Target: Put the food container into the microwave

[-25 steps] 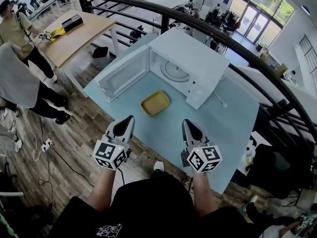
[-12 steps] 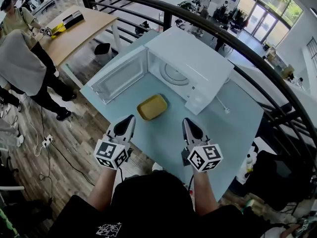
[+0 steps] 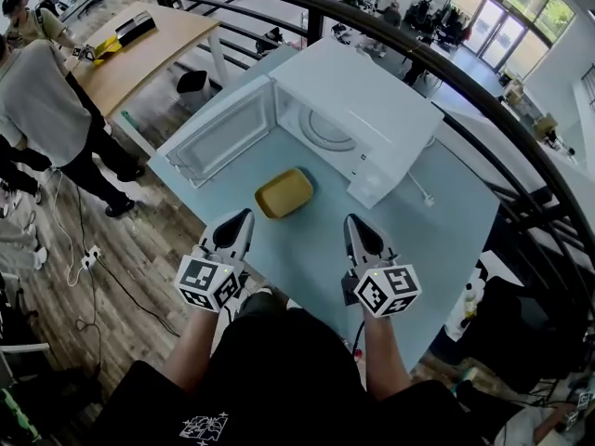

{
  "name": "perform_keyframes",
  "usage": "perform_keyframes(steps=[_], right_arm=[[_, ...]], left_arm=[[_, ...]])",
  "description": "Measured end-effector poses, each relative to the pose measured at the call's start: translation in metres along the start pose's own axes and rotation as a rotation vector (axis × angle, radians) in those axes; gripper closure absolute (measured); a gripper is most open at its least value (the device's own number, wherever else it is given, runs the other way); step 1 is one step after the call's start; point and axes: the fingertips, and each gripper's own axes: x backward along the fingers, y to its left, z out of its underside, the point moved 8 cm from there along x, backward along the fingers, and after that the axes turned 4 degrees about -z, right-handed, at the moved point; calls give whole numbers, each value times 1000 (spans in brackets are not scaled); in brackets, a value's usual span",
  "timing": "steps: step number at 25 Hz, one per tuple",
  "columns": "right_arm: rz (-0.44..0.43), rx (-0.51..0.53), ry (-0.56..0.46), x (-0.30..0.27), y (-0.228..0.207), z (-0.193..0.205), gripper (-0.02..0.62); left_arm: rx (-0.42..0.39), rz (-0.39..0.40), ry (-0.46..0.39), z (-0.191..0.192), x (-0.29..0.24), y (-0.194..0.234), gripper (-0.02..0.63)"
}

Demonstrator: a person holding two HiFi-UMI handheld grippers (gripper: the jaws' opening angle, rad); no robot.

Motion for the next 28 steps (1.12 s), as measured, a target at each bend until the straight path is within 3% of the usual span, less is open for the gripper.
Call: perform_keyframes(steps=[9, 28], right_arm=[[4, -9, 21, -11, 7, 8, 589], [1, -73, 129, -91, 8, 47, 589]], left_arm=[[74, 2, 52, 21, -9, 17, 600], [386, -10, 310, 117, -78, 91, 600]])
